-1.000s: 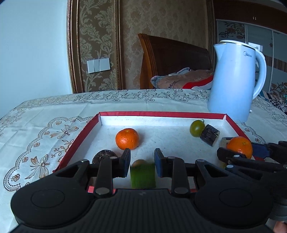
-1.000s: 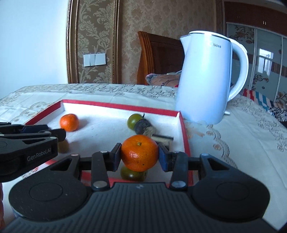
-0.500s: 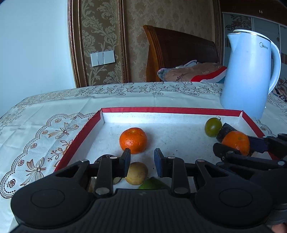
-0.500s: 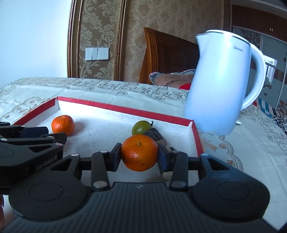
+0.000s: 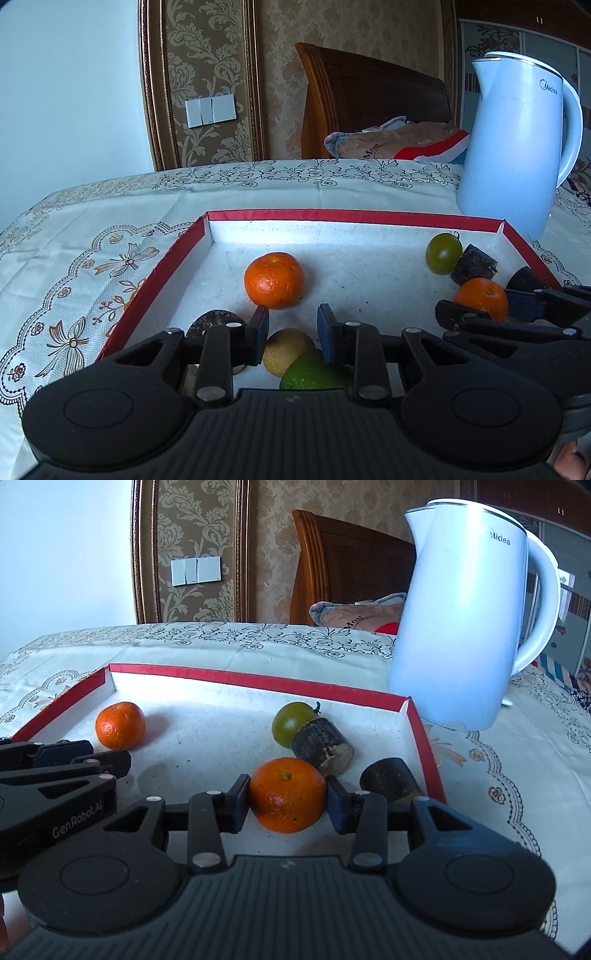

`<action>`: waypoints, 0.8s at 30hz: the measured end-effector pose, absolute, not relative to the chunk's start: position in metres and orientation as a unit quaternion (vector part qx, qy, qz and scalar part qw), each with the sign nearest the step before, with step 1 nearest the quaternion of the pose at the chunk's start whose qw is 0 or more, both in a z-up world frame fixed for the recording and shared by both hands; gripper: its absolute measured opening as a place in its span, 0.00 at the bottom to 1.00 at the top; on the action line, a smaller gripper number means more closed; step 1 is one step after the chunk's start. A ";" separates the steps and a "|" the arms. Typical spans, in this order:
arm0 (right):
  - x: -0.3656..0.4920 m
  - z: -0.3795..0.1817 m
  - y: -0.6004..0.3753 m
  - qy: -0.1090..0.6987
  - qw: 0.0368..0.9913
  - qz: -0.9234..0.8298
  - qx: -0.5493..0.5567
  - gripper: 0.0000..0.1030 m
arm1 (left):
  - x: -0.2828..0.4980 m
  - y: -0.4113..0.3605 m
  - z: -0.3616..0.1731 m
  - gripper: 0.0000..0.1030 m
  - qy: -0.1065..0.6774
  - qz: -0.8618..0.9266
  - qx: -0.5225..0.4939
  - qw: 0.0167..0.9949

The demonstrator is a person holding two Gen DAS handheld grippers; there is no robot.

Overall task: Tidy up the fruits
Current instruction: 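Carry the green piece into the tray with the left tool while the right tool carries the mandarin there, then open both tools to release the green piece and mandarin in the tray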

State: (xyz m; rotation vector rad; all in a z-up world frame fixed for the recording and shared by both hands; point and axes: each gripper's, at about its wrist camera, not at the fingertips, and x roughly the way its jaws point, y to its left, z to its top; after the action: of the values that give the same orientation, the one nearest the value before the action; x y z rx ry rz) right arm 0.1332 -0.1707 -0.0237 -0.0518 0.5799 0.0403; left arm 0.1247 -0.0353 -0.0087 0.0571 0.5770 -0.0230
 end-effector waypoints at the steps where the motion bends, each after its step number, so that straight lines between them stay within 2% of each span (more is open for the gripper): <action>1: 0.134 -0.024 -0.171 0.286 0.958 0.020 -0.025 0.39 | 0.125 -0.035 -0.009 0.27 0.284 -0.011 0.027 0.958; 15: 0.132 -0.024 -0.175 0.284 0.959 0.012 -0.014 0.41 | 0.126 -0.031 -0.008 0.27 0.285 -0.013 0.013 0.958; 17: 0.132 -0.024 -0.175 0.285 0.958 0.011 -0.011 0.49 | 0.126 -0.028 -0.008 0.30 0.287 -0.014 0.003 0.958; 21: 0.132 -0.024 -0.179 0.284 0.959 0.009 -0.002 0.55 | 0.126 -0.028 -0.008 0.30 0.287 -0.014 0.005 0.958; 24: 0.132 -0.025 -0.176 0.288 0.958 0.016 -0.008 0.65 | 0.126 -0.029 -0.008 0.32 0.287 -0.014 0.006 0.958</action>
State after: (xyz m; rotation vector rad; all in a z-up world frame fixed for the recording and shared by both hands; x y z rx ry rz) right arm 0.1320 -0.1761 -0.0248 -0.0153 0.5837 0.0327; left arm 0.1259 -0.0285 -0.0081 0.0113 0.5824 -0.0277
